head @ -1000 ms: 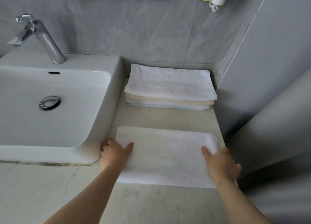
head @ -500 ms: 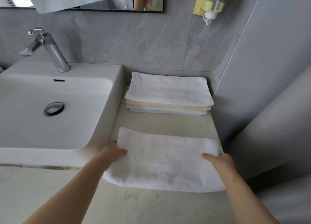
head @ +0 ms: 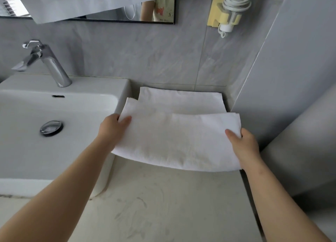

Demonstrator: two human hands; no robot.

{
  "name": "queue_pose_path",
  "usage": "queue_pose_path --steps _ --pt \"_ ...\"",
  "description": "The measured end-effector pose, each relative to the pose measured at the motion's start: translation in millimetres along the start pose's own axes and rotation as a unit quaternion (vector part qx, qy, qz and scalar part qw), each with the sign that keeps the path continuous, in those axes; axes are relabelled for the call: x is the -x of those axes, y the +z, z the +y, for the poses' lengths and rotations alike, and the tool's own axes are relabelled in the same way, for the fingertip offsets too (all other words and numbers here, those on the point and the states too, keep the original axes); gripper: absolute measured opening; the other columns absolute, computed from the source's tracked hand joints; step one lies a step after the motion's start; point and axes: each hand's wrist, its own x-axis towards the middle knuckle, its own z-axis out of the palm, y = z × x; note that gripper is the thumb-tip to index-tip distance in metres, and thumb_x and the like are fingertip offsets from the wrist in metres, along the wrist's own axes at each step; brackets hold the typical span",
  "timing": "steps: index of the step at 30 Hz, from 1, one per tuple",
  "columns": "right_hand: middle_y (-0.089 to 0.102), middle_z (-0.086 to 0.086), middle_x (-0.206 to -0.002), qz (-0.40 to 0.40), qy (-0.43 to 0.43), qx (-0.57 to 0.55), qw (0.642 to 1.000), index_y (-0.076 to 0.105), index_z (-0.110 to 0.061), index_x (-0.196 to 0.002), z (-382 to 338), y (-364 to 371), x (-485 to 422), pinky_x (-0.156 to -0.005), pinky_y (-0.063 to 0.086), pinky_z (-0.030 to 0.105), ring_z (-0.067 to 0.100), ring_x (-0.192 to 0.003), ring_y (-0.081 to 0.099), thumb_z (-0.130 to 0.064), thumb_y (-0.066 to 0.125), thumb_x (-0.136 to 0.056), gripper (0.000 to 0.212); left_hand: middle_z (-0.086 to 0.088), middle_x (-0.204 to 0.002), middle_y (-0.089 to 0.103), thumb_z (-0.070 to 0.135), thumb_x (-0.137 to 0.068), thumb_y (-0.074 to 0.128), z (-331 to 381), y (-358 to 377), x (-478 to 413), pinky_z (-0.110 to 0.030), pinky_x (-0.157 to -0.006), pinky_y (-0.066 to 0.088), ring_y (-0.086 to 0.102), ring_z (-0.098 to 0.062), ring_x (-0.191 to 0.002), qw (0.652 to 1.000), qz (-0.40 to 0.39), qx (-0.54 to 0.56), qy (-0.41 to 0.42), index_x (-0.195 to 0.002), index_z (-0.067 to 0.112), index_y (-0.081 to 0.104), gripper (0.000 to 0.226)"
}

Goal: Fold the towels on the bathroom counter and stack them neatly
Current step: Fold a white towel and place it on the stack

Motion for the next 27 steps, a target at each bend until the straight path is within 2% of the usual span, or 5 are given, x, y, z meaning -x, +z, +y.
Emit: queue_pose_path --steps 2,5,9,16,27 --pt "0.055 0.002 -0.082 0.007 -0.02 0.015 1.0 0.053 -0.005 -0.092 -10 2 -15 -0.06 0.038 0.028 0.018 -0.071 0.051 -0.022 0.055 -0.093 0.017 -0.013 -0.093 0.059 0.031 -0.095 0.05 14 -2 -15 -0.035 -0.075 0.04 0.053 -0.032 -0.088 1.0 0.011 -0.005 0.014 -0.1 0.002 0.059 0.031" --pt "0.053 0.008 -0.088 0.034 -0.057 0.072 0.995 0.051 -0.001 -0.091 -25 5 -41 -0.069 0.035 0.03 0.026 -0.082 0.048 -0.027 0.054 -0.093 0.026 -0.011 -0.095 0.055 0.031 -0.096 0.046 32 -4 -39 -0.032 -0.075 0.036 0.049 -0.03 -0.089 0.999 0.023 -0.023 0.023 -0.105 0.001 0.057 0.032" --pt "0.051 0.008 -0.092 0.038 -0.088 0.118 0.988 0.052 -0.002 -0.095 -43 10 -78 -0.072 0.032 0.027 0.023 -0.085 0.045 -0.028 0.051 -0.095 0.026 -0.017 -0.1 0.056 0.031 -0.097 0.044 48 2 -75 -0.032 -0.073 0.033 0.051 -0.034 -0.095 0.998 0.024 -0.047 0.031 -0.098 0.002 0.053 0.031" --pt "0.047 0.007 -0.094 0.058 -0.068 0.208 0.974 0.046 -0.005 -0.094 -47 32 -138 -0.073 0.037 0.034 0.027 -0.085 0.044 -0.033 0.045 -0.097 0.028 -0.017 -0.119 0.057 0.031 -0.097 0.045 61 35 -124 -0.031 -0.08 0.036 0.052 -0.035 -0.107 1.0 -0.016 -0.019 -0.009 -0.124 0.002 0.053 0.04" --pt "0.053 0.016 -0.103 0.031 -0.062 0.237 0.969 0.042 -0.007 -0.091 -33 50 -177 -0.074 0.036 0.033 0.033 -0.097 0.052 -0.028 0.044 -0.098 0.022 -0.015 -0.104 0.058 0.034 -0.096 0.047 49 59 -146 -0.033 -0.079 0.039 0.049 -0.03 -0.089 0.997 -0.018 -0.073 -0.027 -0.117 0.004 0.058 0.038"
